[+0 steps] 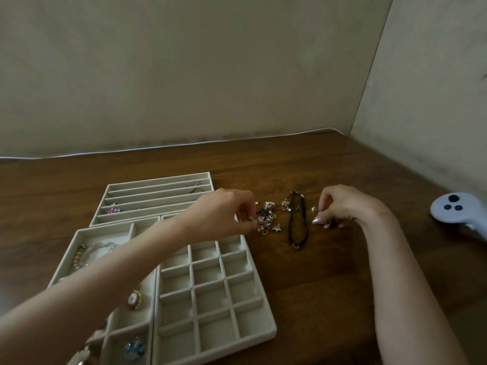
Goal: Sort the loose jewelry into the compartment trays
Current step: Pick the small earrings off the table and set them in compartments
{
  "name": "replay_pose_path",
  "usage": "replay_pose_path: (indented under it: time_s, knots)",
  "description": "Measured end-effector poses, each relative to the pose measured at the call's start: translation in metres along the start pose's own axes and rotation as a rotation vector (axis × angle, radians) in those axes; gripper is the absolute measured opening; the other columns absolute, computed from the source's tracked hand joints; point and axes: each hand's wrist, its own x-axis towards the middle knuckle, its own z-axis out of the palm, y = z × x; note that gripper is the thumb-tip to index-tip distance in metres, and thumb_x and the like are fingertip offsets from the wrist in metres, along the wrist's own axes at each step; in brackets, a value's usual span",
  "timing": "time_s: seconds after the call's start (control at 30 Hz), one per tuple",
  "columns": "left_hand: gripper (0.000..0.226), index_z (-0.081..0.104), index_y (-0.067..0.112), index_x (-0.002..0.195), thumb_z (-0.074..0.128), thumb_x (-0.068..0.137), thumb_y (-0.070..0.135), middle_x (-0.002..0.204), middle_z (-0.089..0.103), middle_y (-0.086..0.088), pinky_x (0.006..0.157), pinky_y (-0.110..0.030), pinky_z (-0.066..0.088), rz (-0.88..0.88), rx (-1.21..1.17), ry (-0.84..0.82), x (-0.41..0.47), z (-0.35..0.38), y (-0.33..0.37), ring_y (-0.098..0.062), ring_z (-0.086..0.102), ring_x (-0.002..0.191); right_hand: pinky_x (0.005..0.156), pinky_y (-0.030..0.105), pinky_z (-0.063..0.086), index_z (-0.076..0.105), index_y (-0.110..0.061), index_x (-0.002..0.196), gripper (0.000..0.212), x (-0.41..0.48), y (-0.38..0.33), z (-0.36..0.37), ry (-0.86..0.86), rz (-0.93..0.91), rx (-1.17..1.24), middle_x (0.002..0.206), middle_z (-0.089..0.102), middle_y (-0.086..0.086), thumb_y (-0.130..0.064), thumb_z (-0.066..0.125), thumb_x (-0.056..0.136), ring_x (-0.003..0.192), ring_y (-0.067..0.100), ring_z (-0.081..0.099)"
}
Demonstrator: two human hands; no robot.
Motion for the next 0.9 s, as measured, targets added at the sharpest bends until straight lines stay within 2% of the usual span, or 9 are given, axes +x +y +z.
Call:
replay_pose_path:
  time_s: [0.03,0.17,0.33,0.43,0.47,0.57,0.67,0.73,0.9]
  knots:
    - [0.017,0.059,0.026,0.090,0.066,0.081,0.039,0.081,0.059,0.017,0.055,-0.011,0.031,-0.005,-0.009,0.012,-0.002,-0.002,-0.001,0.011,0.047,0.062,0.064,0.026,0.052,0.058,-0.016,0.092,0.020,0.000,-0.003,0.003,-0.006,-0.029,0.025,0.099,0.061,0.005,-0.013,0.072,0.079,0.086,0.017,0.064]
    - [0.016,0.059,0.025,0.091,0.066,0.082,0.037,0.074,0.055,0.021,0.056,-0.010,0.035,-0.055,-0.036,0.061,-0.011,-0.011,-0.010,0.008,0.048,0.064,0.064,0.024,0.052,0.060,-0.017,0.089,0.014,0.001,-0.017,0.016,0.013,-0.163,0.032,0.099,0.057,0.000,-0.009,0.069,0.082,0.086,0.013,0.060]
    - [0.014,0.057,0.029,0.086,0.066,0.080,0.038,0.076,0.056,0.020,0.063,-0.025,0.044,-0.124,-0.076,0.077,-0.027,-0.020,-0.020,-0.005,0.053,0.068,0.058,0.021,0.046,0.064,-0.019,0.090,0.012,0.002,-0.028,0.029,0.036,-0.305,0.071,0.094,0.059,-0.002,-0.013,0.071,0.082,0.080,0.010,0.059]
    - [0.013,0.060,0.028,0.087,0.068,0.079,0.036,0.078,0.059,0.017,0.066,-0.028,0.048,-0.135,-0.085,0.054,-0.039,-0.024,-0.028,-0.008,0.055,0.070,0.050,0.018,0.045,0.064,-0.018,0.091,0.012,0.002,-0.031,0.032,0.008,-0.349,0.155,0.092,0.062,0.001,-0.012,0.070,0.083,0.067,0.009,0.059]
    - [0.014,0.061,0.027,0.087,0.069,0.079,0.035,0.079,0.061,0.016,0.066,-0.027,0.048,-0.142,-0.085,0.043,-0.043,-0.026,-0.031,-0.008,0.056,0.070,0.050,0.018,0.045,0.064,-0.019,0.090,0.012,0.002,-0.031,0.032,0.019,-0.367,0.171,0.092,0.063,0.001,-0.012,0.071,0.082,0.068,0.009,0.060]
    - [0.016,0.063,0.027,0.088,0.071,0.077,0.035,0.080,0.062,0.013,0.066,-0.027,0.049,-0.158,-0.067,0.013,-0.057,-0.030,-0.042,-0.007,0.055,0.069,0.064,0.022,0.052,0.066,-0.020,0.088,0.011,0.004,-0.031,0.032,0.067,-0.408,0.231,0.094,0.065,0.002,-0.013,0.071,0.082,0.079,0.013,0.066]
    - [0.014,0.061,0.031,0.084,0.072,0.077,0.035,0.078,0.061,0.015,0.067,-0.028,0.049,-0.181,-0.033,0.005,-0.067,-0.033,-0.051,-0.004,0.053,0.067,0.063,0.019,0.052,0.067,-0.019,0.090,0.011,0.003,-0.034,0.034,0.074,-0.448,0.328,0.094,0.066,0.003,-0.012,0.070,0.082,0.076,0.012,0.069]
    - [0.013,0.059,0.034,0.084,0.071,0.078,0.037,0.078,0.059,0.018,0.065,-0.024,0.048,-0.200,0.034,-0.017,-0.072,-0.033,-0.057,-0.001,0.052,0.068,0.064,0.020,0.053,0.067,-0.018,0.090,0.011,0.003,-0.036,0.037,0.084,-0.483,0.359,0.094,0.067,0.003,-0.011,0.069,0.082,0.077,0.012,0.068]
    - [0.016,0.062,0.032,0.094,0.069,0.080,0.036,0.087,0.053,0.019,0.059,-0.008,0.033,-0.208,0.160,-0.100,-0.078,-0.033,-0.066,0.007,0.045,0.071,0.069,0.025,0.056,0.068,-0.016,0.092,0.016,0.008,-0.037,0.041,0.086,-0.516,0.393,0.098,0.065,0.006,-0.005,0.069,0.081,0.087,0.018,0.066]
